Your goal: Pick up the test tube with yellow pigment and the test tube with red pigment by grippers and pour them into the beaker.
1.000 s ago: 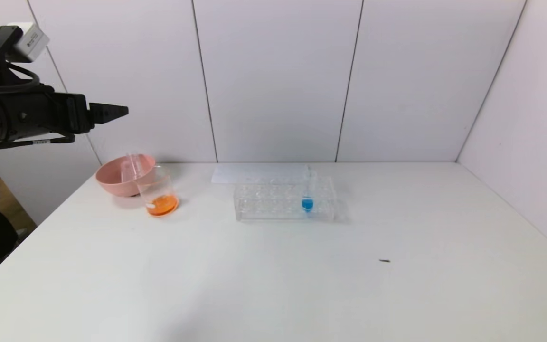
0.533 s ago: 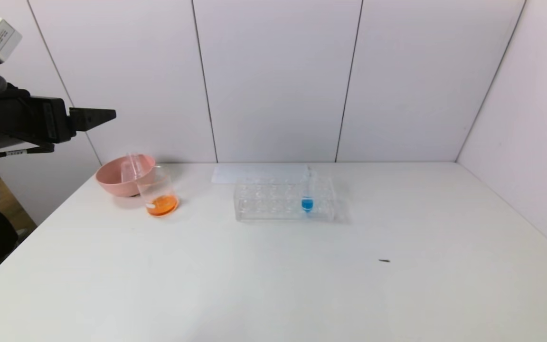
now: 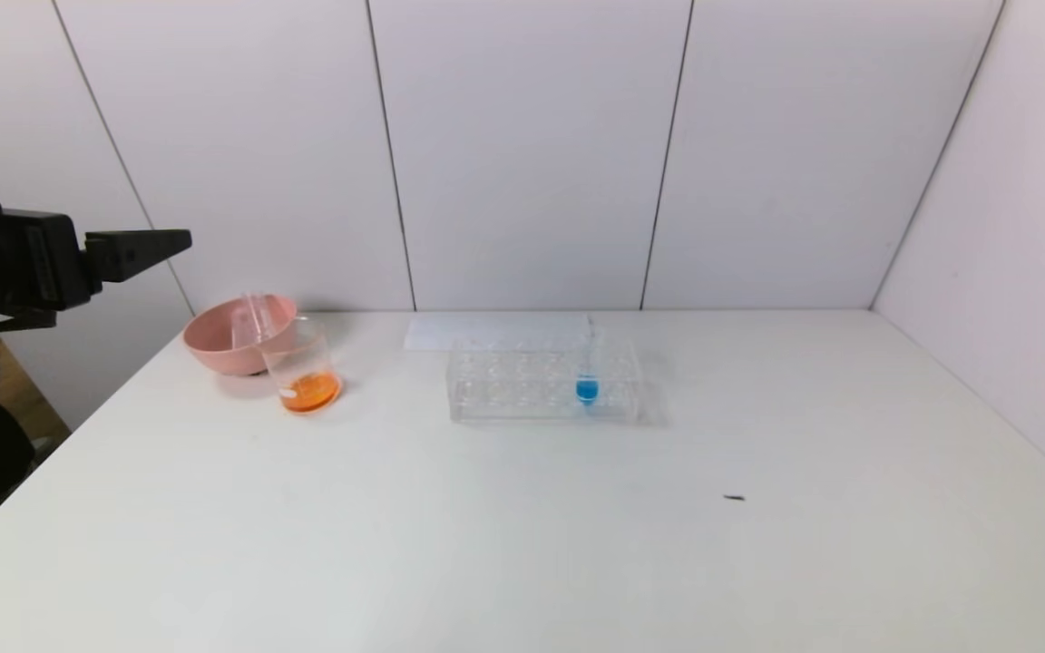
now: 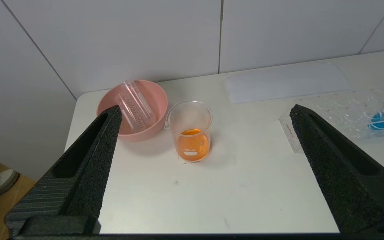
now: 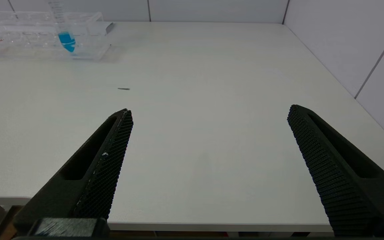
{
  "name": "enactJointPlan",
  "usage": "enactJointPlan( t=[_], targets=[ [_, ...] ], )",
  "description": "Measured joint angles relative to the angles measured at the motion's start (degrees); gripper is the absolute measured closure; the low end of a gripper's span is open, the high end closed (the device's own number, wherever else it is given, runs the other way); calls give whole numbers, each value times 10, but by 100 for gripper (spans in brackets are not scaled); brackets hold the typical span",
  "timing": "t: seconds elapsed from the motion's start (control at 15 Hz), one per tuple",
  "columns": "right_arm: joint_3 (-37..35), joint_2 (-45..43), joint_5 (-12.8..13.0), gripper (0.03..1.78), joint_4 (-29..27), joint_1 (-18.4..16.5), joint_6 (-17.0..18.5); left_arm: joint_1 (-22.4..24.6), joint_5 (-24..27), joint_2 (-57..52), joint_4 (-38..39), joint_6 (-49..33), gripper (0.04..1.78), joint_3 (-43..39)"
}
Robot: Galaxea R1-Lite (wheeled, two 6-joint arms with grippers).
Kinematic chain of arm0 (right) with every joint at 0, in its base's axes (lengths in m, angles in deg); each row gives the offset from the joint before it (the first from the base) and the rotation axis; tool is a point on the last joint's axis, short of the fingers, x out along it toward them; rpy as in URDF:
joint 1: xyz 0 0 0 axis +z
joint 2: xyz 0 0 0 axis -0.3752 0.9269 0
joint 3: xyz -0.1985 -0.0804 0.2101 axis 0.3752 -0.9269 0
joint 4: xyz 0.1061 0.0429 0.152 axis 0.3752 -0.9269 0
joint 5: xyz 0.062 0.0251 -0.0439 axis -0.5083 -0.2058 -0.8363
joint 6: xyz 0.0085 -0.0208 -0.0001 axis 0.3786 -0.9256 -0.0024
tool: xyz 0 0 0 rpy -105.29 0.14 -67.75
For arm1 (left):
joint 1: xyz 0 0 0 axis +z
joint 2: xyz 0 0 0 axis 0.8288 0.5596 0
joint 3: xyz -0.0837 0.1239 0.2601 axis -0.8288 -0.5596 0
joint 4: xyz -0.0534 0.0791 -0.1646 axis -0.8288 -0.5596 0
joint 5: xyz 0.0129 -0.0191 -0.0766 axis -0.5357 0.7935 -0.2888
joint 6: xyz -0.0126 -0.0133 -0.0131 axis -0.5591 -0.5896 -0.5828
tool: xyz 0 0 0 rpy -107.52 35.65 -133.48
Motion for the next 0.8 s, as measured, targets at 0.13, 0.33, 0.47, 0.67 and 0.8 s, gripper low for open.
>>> enactJointPlan(
  t=[0.13, 0.33, 0.47, 0.67, 0.8],
  targets=[
    [0, 0, 0, 11, 0, 0, 0, 0, 0, -18, 0, 0, 6, -15],
    [0, 0, 0, 11, 0, 0, 0, 0, 1, -50, -3, 0, 6, -40],
    [0, 0, 0, 11, 0, 0, 0, 0, 0, -74, -4, 0, 6, -58],
    [0, 0, 0, 11, 0, 0, 0, 0, 1, -112, -6, -1, 6, -84],
    [0, 0, 0, 11, 0, 0, 0, 0, 2, -139, -7, -1, 6, -100]
  ],
)
